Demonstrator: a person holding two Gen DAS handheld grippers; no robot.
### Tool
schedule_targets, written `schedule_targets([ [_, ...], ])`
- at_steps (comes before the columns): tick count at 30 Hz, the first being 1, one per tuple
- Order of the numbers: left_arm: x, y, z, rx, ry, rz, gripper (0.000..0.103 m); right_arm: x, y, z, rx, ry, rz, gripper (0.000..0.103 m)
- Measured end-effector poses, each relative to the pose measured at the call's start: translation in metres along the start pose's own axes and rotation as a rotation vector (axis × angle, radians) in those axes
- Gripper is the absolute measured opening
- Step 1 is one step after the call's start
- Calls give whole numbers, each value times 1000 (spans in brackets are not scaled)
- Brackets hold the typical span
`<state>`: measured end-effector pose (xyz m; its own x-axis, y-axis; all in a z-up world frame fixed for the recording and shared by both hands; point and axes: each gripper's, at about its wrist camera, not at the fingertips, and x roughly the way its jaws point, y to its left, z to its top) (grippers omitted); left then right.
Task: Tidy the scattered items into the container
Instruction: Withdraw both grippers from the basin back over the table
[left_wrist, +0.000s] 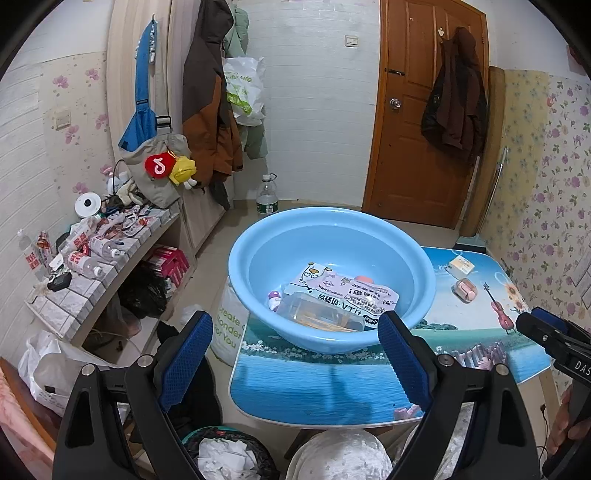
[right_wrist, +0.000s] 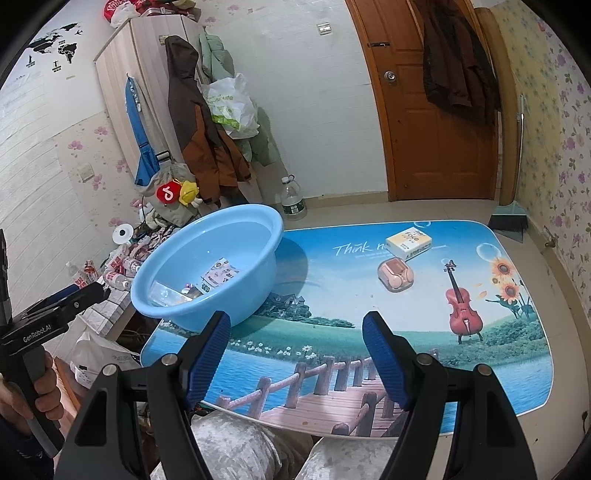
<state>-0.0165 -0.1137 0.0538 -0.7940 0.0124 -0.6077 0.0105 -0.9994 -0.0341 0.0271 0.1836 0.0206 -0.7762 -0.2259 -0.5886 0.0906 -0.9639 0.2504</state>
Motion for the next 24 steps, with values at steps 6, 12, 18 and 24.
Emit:
schedule_targets([
  [6,-1,-10,3,17,-8,-16,91,-4,-7,3,1,-10,-18,76],
  [12,1,-27,7,43,-11,-31,91,-9,-26,9,22,-27,-45,76],
  [18,3,-45,12,68,-12,-43,91,-12,-46,11,50,-36,-67,76],
  [24,10,-75,14,101,-4,-77,91,-11,-68,9,75,-30,-91,76],
])
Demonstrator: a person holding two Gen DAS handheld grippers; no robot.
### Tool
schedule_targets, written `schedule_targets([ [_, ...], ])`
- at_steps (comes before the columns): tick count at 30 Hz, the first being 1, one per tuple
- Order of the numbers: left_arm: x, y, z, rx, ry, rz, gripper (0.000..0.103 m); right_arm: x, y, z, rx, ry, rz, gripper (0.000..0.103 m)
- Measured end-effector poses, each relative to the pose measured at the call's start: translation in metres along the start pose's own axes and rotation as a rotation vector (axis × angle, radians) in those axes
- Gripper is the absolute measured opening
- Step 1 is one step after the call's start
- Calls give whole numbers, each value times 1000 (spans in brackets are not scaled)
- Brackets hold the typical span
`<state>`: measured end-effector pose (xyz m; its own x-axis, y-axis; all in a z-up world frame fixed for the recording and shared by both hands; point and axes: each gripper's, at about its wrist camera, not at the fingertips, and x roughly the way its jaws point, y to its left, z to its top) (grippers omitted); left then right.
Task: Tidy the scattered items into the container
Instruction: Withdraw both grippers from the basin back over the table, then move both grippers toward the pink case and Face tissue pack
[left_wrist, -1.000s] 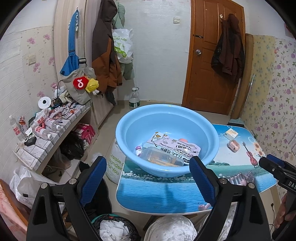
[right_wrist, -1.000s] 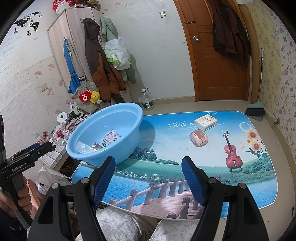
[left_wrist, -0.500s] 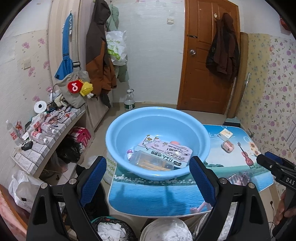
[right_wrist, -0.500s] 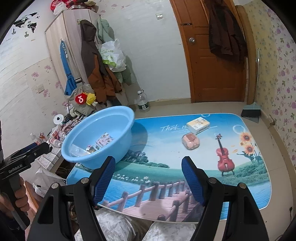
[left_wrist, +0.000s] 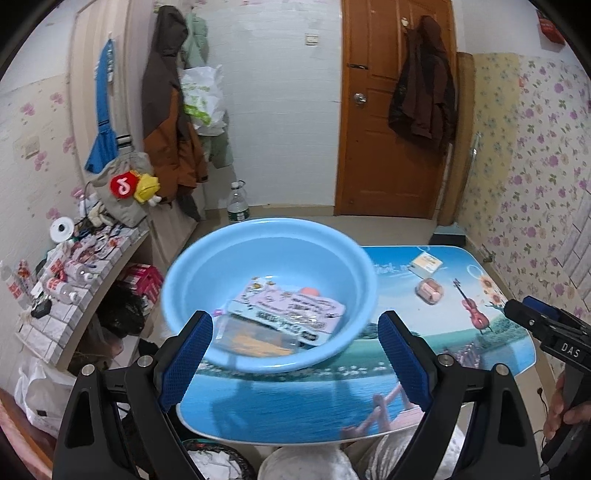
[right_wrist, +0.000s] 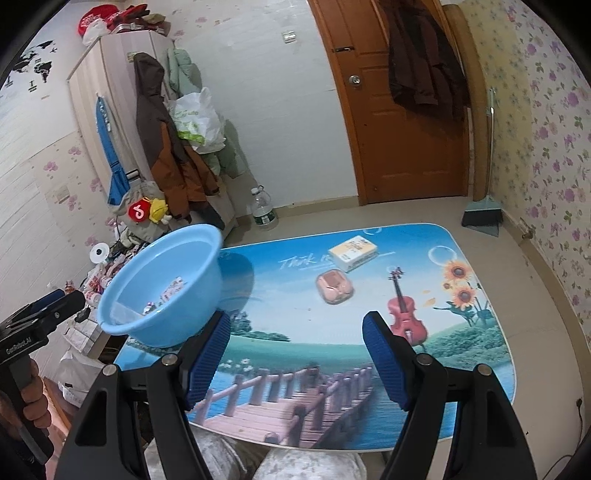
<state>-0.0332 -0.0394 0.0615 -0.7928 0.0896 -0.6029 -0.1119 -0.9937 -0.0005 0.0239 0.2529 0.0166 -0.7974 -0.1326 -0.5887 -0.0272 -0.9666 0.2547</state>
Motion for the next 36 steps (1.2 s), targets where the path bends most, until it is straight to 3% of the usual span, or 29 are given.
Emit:
schedule_targets([
  [13,32,-84,3,101,39,-122,91,2,-67,9,54,-4,-97,76],
  [20,51,-121,0,150,63,-184,91,9,-81,19,45,-7,-124,76],
  [36,117,-165,-2,190,152,-226,91,94,-94,56,-104,76,-105,76],
])
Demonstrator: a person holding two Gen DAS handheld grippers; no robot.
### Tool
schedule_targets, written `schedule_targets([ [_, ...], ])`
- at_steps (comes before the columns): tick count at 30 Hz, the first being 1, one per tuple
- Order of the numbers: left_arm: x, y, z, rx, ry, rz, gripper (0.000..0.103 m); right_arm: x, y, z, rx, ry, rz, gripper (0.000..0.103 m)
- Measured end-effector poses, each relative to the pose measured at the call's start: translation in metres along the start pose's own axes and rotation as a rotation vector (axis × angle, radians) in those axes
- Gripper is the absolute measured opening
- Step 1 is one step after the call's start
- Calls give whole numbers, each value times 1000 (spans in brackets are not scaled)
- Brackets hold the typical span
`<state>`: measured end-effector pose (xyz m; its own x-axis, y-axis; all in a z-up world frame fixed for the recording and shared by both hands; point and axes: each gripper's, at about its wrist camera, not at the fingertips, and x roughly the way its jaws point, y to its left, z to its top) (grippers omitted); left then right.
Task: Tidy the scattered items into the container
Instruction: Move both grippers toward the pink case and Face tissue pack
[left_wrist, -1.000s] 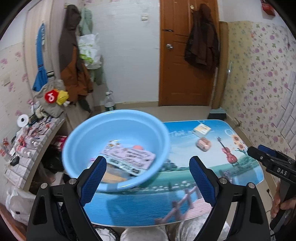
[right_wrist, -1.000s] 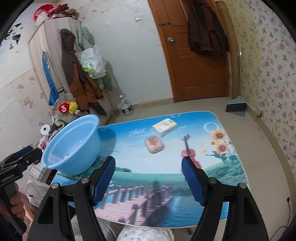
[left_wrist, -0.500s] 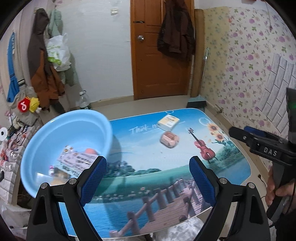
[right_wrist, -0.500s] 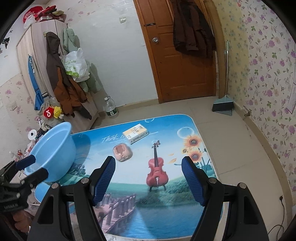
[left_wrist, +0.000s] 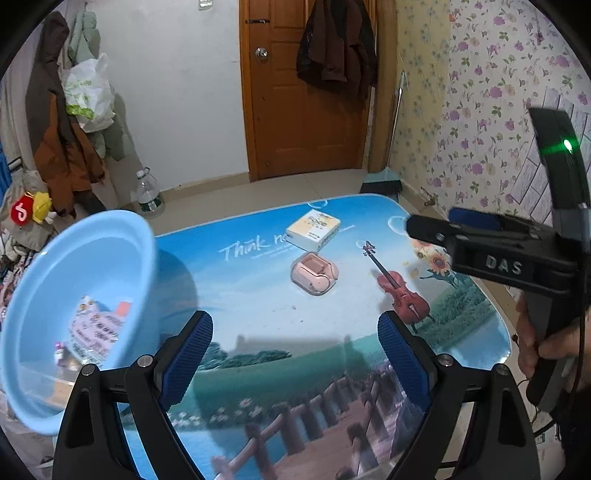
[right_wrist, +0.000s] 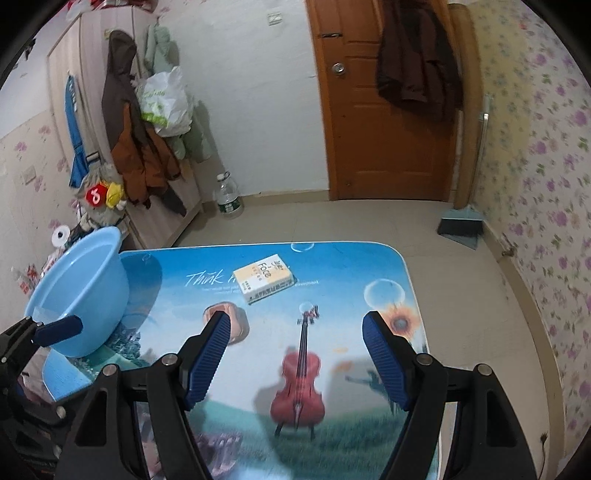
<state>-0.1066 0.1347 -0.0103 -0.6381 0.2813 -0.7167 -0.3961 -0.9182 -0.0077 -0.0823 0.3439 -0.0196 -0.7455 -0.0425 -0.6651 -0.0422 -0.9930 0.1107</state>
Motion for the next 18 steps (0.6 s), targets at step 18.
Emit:
schedule_targets([
  [18,84,3,10,-17,108,-7,91,110,23,30,-162,129,130,76],
])
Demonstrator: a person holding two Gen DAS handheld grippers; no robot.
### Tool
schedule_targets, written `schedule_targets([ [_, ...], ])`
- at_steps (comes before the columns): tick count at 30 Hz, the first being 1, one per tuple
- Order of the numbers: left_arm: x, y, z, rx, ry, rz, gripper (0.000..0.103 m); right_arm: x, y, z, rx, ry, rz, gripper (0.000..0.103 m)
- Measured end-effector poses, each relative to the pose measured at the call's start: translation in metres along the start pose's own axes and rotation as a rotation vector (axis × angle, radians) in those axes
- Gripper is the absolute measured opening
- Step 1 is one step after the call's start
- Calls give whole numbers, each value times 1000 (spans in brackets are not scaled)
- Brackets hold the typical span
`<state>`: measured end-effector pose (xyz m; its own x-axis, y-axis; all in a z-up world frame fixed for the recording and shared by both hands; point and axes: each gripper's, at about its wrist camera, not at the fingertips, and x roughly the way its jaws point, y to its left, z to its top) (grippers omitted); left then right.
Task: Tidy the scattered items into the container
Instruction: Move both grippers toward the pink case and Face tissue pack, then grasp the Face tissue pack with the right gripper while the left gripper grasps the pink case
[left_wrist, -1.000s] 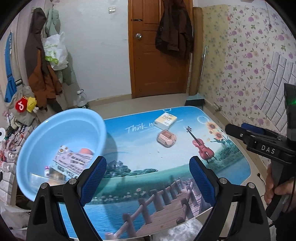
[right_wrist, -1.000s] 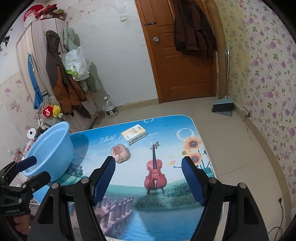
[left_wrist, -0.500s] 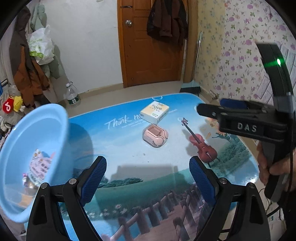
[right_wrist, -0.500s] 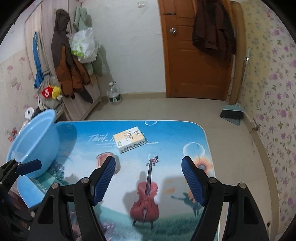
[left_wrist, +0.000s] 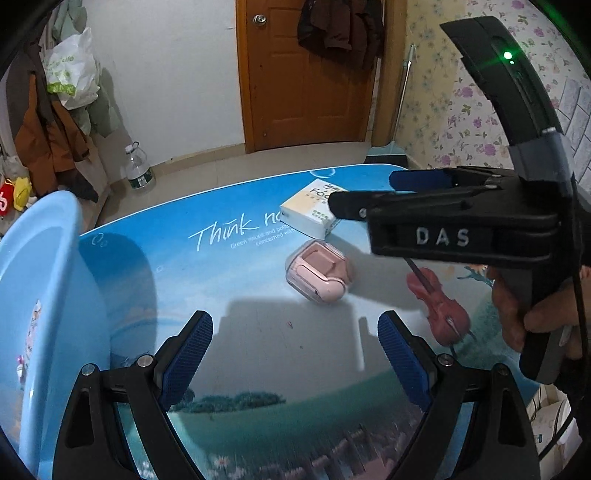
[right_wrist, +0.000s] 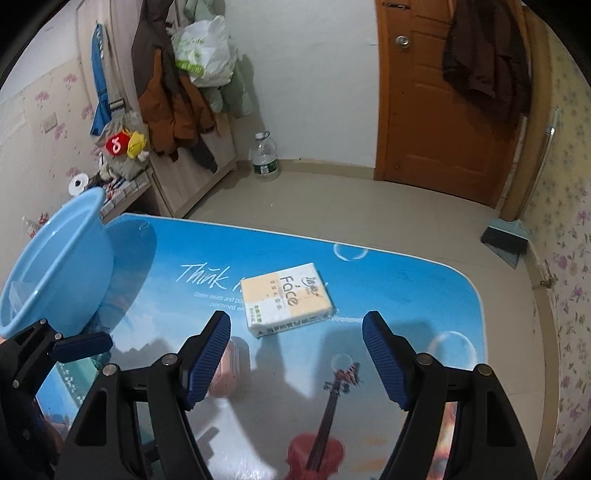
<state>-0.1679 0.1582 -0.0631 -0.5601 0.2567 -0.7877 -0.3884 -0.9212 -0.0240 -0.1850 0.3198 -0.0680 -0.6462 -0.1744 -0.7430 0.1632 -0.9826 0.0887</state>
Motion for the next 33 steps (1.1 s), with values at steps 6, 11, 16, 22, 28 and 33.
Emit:
schedule_targets([
  [6,18,2,12,-14,13,-7,91,18,-3,7,-21,24,7,76],
  [11,28,-1,19,-9,17,-17,91,29,0,13,-63,47,19,76],
  [16,34,-1,22,-16,25,-20,91,41,7,17,-114,67,27,76],
  [22,39,3,21,-22,39,-14,91,59,9,18,-133,97,18,76],
  [28,40,3,22,-28,43,-12,91,60,5,19,-138,96,42,67],
  [33,40,3,22,-33,46,-16,91,53,-2,15,-113,85,40,66],
])
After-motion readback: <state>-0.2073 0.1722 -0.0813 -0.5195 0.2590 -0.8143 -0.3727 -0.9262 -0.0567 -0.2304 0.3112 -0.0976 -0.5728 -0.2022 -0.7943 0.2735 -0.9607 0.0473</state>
